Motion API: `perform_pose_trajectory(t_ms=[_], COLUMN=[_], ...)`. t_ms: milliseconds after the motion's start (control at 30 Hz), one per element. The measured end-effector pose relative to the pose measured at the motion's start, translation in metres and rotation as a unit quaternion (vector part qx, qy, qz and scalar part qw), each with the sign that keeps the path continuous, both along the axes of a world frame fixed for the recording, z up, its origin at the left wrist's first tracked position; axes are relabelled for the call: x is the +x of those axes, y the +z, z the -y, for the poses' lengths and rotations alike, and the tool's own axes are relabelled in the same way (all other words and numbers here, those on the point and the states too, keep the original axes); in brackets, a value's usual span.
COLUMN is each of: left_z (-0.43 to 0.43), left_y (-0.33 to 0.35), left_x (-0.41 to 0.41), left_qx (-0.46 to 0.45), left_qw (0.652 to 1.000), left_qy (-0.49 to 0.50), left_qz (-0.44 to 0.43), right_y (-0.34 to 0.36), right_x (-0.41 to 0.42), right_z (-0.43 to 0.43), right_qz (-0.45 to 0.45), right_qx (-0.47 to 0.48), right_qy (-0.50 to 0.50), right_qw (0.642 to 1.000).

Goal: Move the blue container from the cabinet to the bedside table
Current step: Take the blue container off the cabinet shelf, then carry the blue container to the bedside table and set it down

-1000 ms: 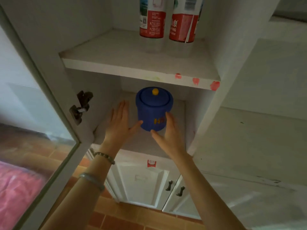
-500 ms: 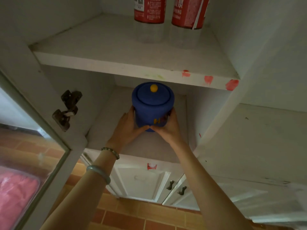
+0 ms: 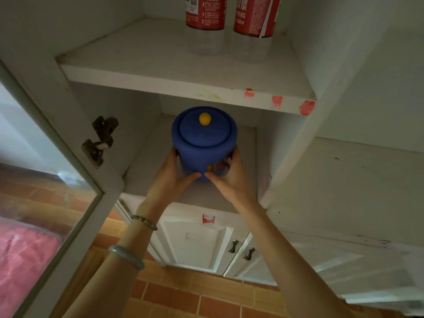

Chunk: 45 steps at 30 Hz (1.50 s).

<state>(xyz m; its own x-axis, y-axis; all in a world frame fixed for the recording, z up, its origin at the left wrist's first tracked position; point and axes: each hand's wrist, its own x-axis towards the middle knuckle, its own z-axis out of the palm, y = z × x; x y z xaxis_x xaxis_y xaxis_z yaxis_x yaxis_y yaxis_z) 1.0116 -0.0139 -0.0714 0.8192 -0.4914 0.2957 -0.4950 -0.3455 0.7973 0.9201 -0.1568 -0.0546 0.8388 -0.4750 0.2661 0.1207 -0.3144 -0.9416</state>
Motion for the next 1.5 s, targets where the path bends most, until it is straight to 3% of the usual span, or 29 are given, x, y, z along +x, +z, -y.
perform_pose_trajectory(t_ms=[267, 500, 867, 1100, 1367, 1500], left_z=[-0.041, -0.072, -0.119, -0.198, -0.297, -0.361], left_y=[0.008, 0.011, 0.016, 0.02, 0.02, 0.018], left_x=[-0.068, -0.173, -0.354, -0.454, -0.577, -0.66], left_qx=[0.023, 0.01, -0.034, -0.035, -0.05, -0.048], left_qw=[0.998, 0.989, 0.945, 0.88, 0.77, 0.704], left_qy=[0.052, 0.145, 0.324, 0.474, 0.636, 0.708], left_qz=[0.033, 0.02, -0.007, -0.001, 0.007, 0.018], right_y=[-0.001, 0.004, 0.013, 0.027, 0.027, 0.024], right_x=[-0.054, -0.132, -0.245, -0.293, -0.354, -0.414], right_z=[-0.026, -0.039, -0.082, -0.172, -0.311, -0.403], right_qz=[0.0, 0.017, 0.039, 0.048, 0.098, 0.077], right_qx=[0.013, -0.011, -0.056, -0.039, -0.064, -0.066], right_qy=[0.045, 0.145, 0.309, 0.466, 0.61, 0.687], right_qw=[0.999, 0.989, 0.949, 0.883, 0.783, 0.719])
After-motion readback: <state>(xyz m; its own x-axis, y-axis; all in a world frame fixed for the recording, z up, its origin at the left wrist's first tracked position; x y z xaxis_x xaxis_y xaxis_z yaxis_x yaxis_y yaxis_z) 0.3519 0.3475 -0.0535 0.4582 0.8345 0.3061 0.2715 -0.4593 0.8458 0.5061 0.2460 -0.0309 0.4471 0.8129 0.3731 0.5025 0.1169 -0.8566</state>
